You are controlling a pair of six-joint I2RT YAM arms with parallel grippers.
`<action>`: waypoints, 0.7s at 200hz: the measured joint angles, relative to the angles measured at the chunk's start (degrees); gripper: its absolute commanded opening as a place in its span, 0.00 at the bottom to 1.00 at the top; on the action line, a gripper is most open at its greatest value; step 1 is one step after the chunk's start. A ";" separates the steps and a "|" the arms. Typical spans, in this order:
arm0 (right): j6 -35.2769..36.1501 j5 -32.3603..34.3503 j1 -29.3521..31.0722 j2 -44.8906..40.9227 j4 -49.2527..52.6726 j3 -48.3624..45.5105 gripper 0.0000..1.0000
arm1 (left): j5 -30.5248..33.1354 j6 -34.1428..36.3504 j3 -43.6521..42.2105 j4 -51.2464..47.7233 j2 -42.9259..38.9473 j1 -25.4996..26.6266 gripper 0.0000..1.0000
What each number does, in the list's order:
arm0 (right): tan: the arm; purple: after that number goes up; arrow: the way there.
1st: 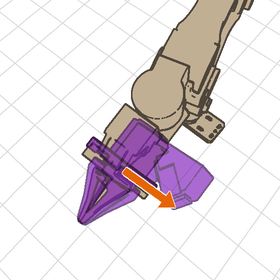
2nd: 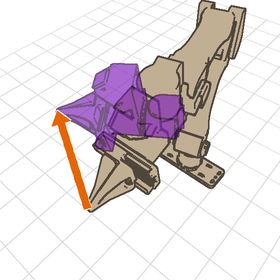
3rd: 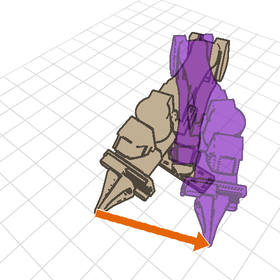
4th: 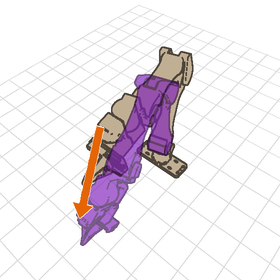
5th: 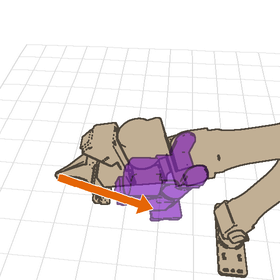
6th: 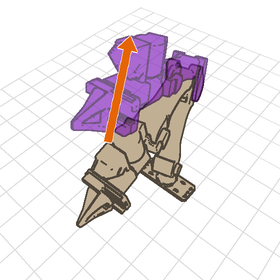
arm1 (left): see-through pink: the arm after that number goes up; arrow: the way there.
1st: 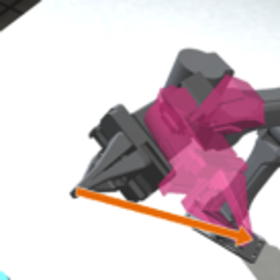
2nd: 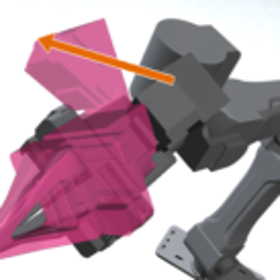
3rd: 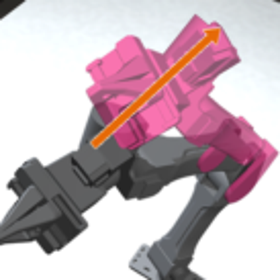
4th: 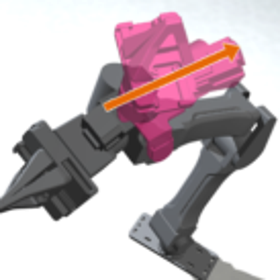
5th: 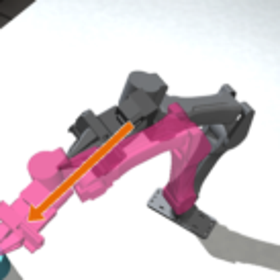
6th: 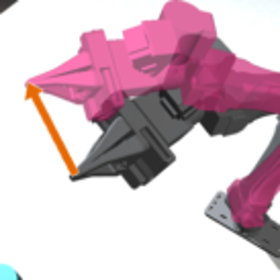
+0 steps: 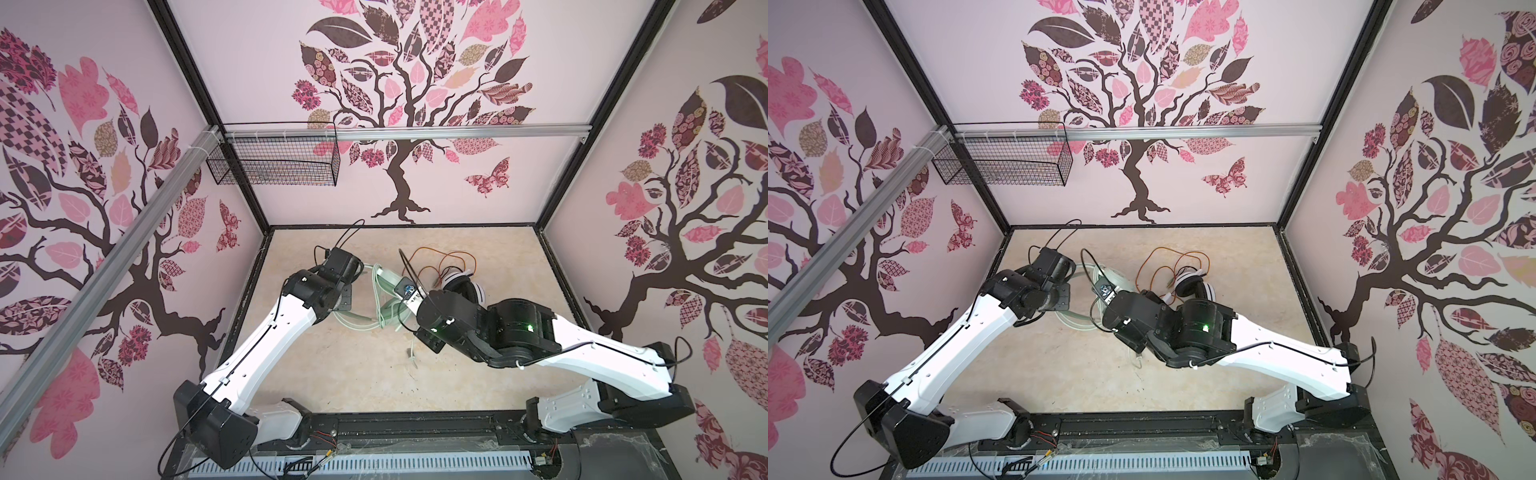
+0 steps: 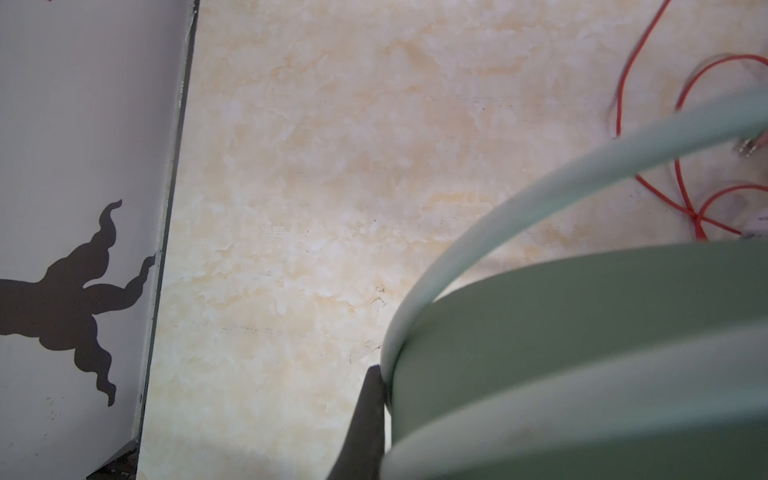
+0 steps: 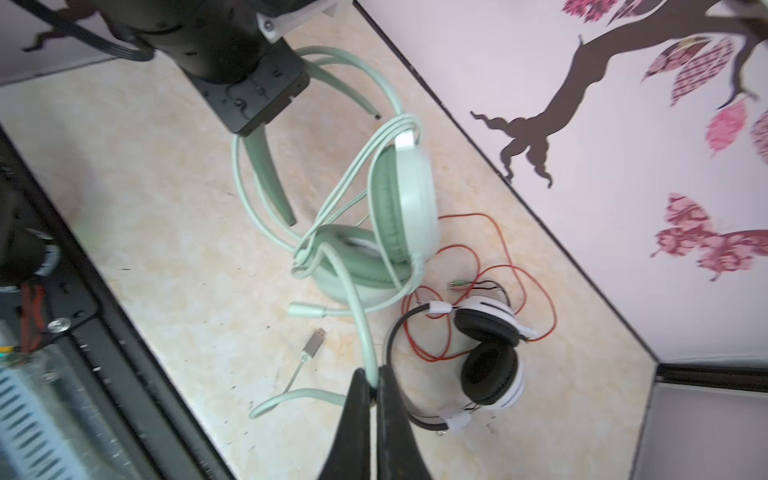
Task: Wrap the headphones
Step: 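Lift the cable with the right gripper back toward the held headset, then carry the cable over the headset band with the right gripper and release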
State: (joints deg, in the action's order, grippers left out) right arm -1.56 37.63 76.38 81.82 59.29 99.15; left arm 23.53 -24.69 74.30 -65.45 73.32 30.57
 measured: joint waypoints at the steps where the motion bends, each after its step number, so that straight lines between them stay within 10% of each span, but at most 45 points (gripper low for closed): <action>1: 0.13 0.26 0.00 0.07 -0.02 0.02 0.00 | -0.04 0.02 -0.13 -0.04 -0.09 0.07 0.00; 75: 31.74 17.77 -5.46 -0.94 -25.35 -17.18 0.00 | -13.88 4.96 -3.61 -1.07 -7.69 0.61 0.00; 140: 45.33 5.70 -8.28 -3.17 -41.66 -20.85 0.00 | -23.80 7.10 -6.40 -1.95 -9.64 4.33 0.00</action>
State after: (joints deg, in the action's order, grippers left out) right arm 43.77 43.33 68.10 78.65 17.63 78.30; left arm -0.27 -17.58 67.90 -67.40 63.68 34.89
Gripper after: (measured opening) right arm 0.052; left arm 0.068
